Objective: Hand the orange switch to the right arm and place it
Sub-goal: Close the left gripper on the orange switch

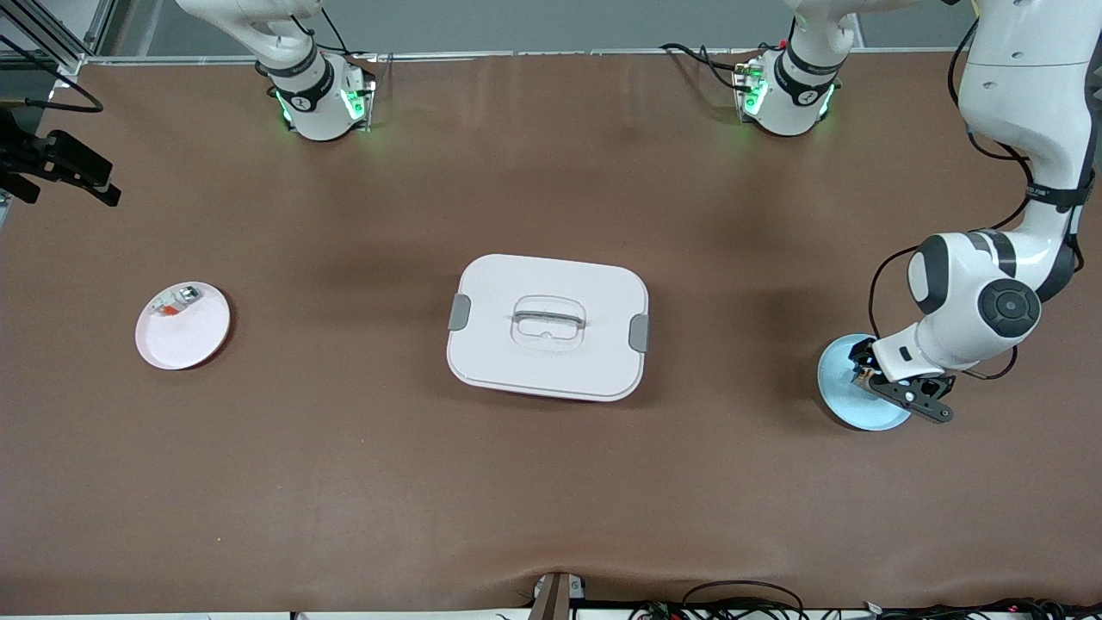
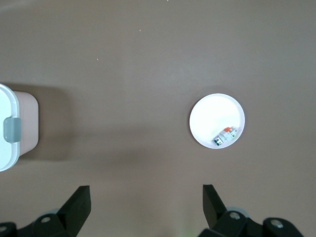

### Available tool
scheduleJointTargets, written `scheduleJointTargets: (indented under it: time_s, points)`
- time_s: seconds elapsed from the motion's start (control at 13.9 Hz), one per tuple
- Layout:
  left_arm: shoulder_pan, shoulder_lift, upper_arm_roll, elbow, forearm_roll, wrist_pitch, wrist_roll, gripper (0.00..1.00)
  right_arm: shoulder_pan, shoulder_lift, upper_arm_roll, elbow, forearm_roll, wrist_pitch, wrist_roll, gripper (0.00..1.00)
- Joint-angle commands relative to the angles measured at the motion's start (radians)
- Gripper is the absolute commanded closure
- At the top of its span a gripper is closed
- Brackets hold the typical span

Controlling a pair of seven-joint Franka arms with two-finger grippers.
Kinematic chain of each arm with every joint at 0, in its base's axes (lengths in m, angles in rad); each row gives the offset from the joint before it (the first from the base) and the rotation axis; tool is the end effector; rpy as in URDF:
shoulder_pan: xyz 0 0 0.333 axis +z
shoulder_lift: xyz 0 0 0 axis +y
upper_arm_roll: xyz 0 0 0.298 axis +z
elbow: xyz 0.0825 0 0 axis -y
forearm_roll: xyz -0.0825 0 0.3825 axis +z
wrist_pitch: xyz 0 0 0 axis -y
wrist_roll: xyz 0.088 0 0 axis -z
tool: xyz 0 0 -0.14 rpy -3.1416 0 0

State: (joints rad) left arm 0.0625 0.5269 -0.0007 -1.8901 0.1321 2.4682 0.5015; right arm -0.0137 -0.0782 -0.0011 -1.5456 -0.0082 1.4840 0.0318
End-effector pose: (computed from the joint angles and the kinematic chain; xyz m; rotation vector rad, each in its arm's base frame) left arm 0.6303 0.0415 0.1822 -2.9352 0.8136 -0.0390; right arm 0.5211 -0.0089 0.6196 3.1327 -0.0742 0.0261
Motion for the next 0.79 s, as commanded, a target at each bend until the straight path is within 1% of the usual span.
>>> scheduleJointTargets:
  time_s: [0.0,0.29,0.72]
  points:
    - [0.010,0.039,-0.001,0.019,0.017,0.038,0.014,0.00,-0.005,-0.025,0.003,-0.024,-0.003,0.007,-0.007,0.00]
    - [0.010,0.068,-0.001,0.020,0.020,0.075,0.015,0.00,-0.011,-0.023,0.000,-0.024,-0.003,0.009,-0.009,0.00]
    - [0.013,0.097,-0.001,0.036,0.038,0.086,0.014,0.00,-0.011,-0.023,-0.002,-0.024,-0.003,0.010,-0.009,0.00]
